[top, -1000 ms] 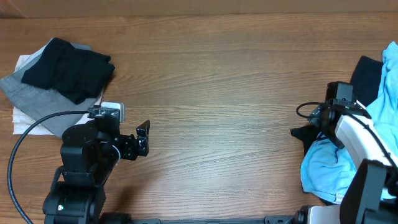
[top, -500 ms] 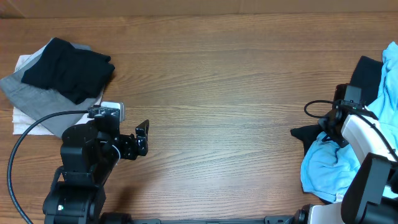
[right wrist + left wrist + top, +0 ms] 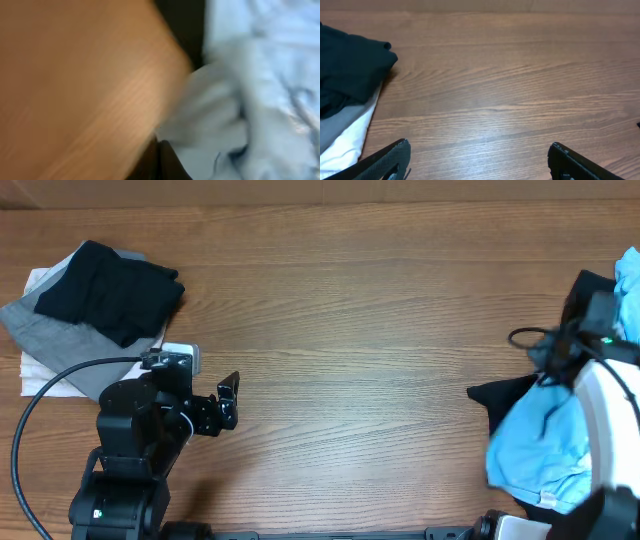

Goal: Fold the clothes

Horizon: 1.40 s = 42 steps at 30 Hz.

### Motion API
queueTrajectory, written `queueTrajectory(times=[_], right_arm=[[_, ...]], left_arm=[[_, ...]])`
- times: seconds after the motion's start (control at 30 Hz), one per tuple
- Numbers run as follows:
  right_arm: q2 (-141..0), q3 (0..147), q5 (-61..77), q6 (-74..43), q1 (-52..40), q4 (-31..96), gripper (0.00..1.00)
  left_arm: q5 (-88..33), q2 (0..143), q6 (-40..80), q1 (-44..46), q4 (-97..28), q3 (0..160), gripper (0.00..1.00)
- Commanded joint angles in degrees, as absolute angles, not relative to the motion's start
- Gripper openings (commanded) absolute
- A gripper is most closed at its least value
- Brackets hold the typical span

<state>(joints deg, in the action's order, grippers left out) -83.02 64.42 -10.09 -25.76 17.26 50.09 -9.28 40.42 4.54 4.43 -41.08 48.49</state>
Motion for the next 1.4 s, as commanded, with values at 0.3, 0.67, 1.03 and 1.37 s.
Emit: queueTrajectory(times=[0.3, 0.67, 1.03, 1.37], right_arm=[[-77.8, 82.7, 11.9, -12.3, 9.6, 56.5, 0.04], [-81.1, 82.7, 20.1, -10.0, -13.1, 36.0, 0.04], [-94.6, 82.7, 15.7, -10.0, -28.9, 28.0, 0.04], [-88.4, 83.8, -12.9, -21.7, -21.6, 42.2, 1.0]], left_arm=[[-10.1, 40.4, 5.3, 4.4, -40.9, 50.0, 0.89], [-10.1, 40.4, 5.3, 4.4, -40.5, 50.0, 0.95], [-10.2, 40.7, 5.4, 4.4, -39.9, 50.0, 0.99], [-20.7, 46.1, 7.5, 4.5, -36.2, 49.9, 1.0]])
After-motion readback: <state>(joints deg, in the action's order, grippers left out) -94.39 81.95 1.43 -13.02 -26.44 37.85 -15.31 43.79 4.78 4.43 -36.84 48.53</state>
